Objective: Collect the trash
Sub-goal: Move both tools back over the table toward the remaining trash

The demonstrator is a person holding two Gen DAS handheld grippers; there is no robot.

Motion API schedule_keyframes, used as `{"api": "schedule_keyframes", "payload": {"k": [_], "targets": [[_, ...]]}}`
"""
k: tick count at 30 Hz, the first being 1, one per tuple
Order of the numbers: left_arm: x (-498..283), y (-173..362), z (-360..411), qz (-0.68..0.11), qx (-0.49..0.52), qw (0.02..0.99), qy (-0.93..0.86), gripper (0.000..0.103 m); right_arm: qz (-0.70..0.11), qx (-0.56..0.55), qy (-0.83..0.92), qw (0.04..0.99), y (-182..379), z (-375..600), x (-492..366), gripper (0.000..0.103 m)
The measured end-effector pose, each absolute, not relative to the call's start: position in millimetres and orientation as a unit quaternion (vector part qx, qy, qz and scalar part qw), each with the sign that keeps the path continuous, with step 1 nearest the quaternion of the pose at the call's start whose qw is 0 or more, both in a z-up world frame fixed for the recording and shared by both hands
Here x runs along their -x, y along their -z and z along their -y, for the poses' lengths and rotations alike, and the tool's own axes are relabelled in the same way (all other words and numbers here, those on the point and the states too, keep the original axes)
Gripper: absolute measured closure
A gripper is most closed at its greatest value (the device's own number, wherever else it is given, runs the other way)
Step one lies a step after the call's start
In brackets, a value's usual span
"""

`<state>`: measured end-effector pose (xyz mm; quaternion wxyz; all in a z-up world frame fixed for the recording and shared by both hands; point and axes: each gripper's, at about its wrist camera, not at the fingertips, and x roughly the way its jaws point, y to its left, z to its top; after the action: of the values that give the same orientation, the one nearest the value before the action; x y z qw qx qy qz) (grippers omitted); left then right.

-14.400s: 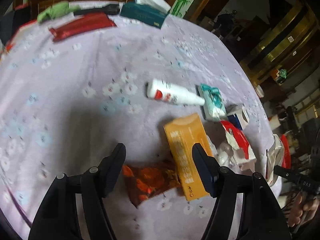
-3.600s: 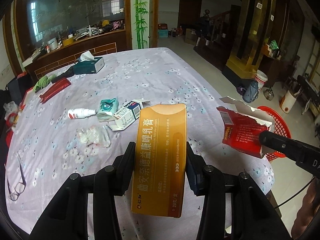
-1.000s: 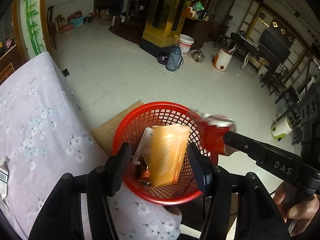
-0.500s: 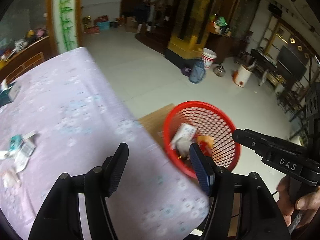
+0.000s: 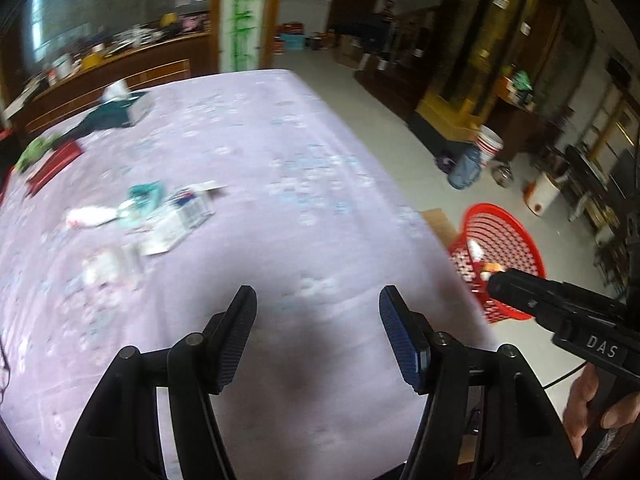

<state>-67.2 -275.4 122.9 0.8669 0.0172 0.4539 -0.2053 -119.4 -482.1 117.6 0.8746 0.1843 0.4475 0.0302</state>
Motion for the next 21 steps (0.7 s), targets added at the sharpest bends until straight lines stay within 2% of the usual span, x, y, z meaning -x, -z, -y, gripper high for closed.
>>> {"api": "schedule_keyframes", "payload": {"k": [12,21], "targets": [[12,-105,123,-0.47,0.008,0.876,0.108,0.041,-0.489,-0.126,-0.077,0.86,-106,410,119,0.063],[-56,-75,85,-0.498,0.043,0.851,0.159,0.041,-0.498,-0.14,-0.043,0.854,-103,413,126,0.063]]}}
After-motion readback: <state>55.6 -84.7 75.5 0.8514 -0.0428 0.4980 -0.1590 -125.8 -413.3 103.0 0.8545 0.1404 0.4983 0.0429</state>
